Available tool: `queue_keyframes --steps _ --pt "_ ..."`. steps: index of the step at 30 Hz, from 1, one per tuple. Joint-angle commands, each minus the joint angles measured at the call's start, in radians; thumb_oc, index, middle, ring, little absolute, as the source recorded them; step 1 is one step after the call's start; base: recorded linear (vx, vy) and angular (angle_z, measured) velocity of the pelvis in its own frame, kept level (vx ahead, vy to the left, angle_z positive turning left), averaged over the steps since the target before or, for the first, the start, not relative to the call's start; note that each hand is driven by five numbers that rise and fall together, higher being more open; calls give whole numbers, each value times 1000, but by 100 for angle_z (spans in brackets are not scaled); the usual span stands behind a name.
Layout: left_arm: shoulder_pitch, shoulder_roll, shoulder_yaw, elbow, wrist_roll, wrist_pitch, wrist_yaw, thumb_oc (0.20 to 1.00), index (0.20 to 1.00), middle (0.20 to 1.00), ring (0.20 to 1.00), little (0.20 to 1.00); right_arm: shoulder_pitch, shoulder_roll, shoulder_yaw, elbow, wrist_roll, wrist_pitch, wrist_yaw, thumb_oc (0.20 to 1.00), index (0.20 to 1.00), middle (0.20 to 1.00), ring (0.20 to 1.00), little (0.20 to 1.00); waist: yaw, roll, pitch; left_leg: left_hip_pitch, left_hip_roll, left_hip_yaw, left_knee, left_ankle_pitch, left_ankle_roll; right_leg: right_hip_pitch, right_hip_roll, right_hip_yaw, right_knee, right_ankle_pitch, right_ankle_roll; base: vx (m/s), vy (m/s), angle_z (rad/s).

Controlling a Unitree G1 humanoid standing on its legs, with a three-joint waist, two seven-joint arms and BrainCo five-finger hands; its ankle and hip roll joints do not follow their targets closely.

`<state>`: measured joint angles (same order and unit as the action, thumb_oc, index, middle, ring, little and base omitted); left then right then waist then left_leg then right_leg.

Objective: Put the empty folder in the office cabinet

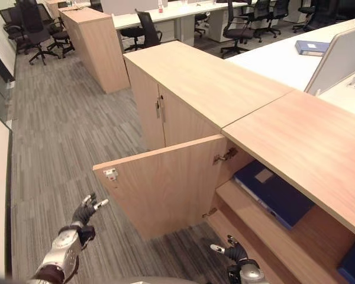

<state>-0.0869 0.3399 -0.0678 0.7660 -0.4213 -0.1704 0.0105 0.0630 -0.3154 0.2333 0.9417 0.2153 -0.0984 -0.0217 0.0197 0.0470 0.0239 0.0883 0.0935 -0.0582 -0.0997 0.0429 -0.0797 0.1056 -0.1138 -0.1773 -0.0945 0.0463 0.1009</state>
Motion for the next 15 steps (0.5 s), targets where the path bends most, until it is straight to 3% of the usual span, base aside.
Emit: queue_keyframes --steps 1,10,15 --pt "-89 58 25 6 -36 -52 -1 1000 1000 1000 1000 1000 -46 -5 13 -21 8 -18 2 1000 1000 1000 1000 1000 -8 -37 11 23 16 61 12 -58 -36 29 -60 -5 20 -51 77 21 25 -7" --pt "-149 70 -39 -11 -14 -44 -44 1000 1000 1000 1000 1000 -37 0 24 4 -14 -5 21 1000 1000 1000 1000 1000 -34 -42 5 34 14 91 12 -72 -32 21 -67 18 22 -44 86 24 19 -11" --pt "-161 35 -77 -66 -41 -40 -66 1000 1000 1000 1000 1000 -37 9 19 25 -14 1 21 1000 1000 1000 1000 1000 -43 -48 8 40 14 100 12 -78 -27 19 -71 26 24 -42 89 23 19 -6"
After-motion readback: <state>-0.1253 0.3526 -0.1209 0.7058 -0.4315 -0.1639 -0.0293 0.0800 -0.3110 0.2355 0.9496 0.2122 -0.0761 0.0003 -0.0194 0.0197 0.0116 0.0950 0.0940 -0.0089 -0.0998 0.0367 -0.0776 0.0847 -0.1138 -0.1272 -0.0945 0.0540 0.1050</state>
